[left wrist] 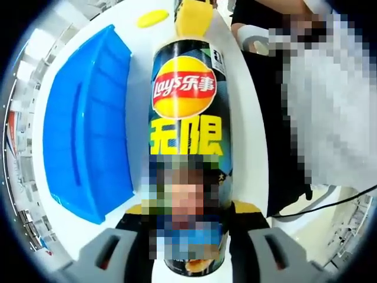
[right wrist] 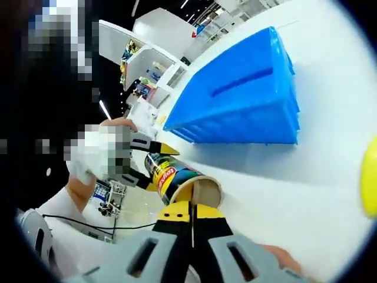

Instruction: Open the lid of the chip container on the table, take out the chips, place them into the box in front of the container, and close the lid

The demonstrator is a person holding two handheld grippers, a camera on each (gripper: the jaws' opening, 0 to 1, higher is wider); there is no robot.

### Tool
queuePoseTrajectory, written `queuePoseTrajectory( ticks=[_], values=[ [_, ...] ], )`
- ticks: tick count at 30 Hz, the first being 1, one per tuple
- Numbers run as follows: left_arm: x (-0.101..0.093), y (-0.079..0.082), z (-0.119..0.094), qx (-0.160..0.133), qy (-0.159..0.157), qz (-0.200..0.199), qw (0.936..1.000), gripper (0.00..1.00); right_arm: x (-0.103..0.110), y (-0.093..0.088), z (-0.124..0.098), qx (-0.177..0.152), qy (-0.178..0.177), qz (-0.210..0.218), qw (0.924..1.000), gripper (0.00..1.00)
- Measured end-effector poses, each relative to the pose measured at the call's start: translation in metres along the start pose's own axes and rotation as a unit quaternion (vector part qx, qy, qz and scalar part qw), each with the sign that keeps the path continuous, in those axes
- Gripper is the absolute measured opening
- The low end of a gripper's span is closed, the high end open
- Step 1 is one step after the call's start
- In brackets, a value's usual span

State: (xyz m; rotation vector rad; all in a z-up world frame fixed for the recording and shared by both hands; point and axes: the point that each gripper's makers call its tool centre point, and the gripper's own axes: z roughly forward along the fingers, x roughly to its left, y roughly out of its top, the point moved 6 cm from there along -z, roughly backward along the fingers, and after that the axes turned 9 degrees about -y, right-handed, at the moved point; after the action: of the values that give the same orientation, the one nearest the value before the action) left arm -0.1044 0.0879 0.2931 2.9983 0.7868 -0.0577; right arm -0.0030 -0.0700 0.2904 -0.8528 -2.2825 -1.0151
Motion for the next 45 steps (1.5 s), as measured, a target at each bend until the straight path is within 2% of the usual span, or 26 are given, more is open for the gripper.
queuePoseTrajectory(
  ticks=[12,14,16,21,22,28,42,45],
  values=[
    [0.000,0.002,0.000,0.004,-0.001,0.000,1.0000,0.49,0.007,-0.004,-0.004,0.000,-0.043,-0.024,0.9988,0.00],
    [-0.002,0.001,0.000,-0.001,-0.002,-0.004,1.0000,0.49,0.006,-0.002,-0.005,-0.004,-0.060,-0.028,0.9978,0.00],
    [-0.001,0.000,0.000,-0.006,-0.004,-0.004,1.0000,0.49,0.009,-0.002,-0.007,-0.011,-0.086,-0.063,0.9942,0.00],
    [0.000,0.000,0.000,-0.001,-0.003,-0.006,1.0000,0.49,0.006,-0.004,-0.014,-0.002,-0.091,-0.052,0.9945,0.00],
    [0.000,-0.002,0.000,0.002,-0.001,-0.010,0.9999,0.49,0.003,-0.003,-0.019,-0.013,-0.101,-0.055,0.9933,0.00],
    [0.001,-0.003,0.000,0.000,-0.002,-0.013,0.9999,0.49,0.001,-0.010,-0.026,-0.014,-0.097,-0.040,0.9944,0.00],
    [0.002,-0.003,-0.001,-0.021,-0.023,-0.019,0.9993,0.49,-0.015,-0.015,-0.052,-0.029,-0.110,-0.038,0.9928,0.00],
    [0.002,-0.002,-0.001,-0.030,-0.024,-0.023,0.9990,0.49,-0.025,-0.010,-0.058,-0.035,-0.117,-0.037,0.9918,0.00]
  ],
)
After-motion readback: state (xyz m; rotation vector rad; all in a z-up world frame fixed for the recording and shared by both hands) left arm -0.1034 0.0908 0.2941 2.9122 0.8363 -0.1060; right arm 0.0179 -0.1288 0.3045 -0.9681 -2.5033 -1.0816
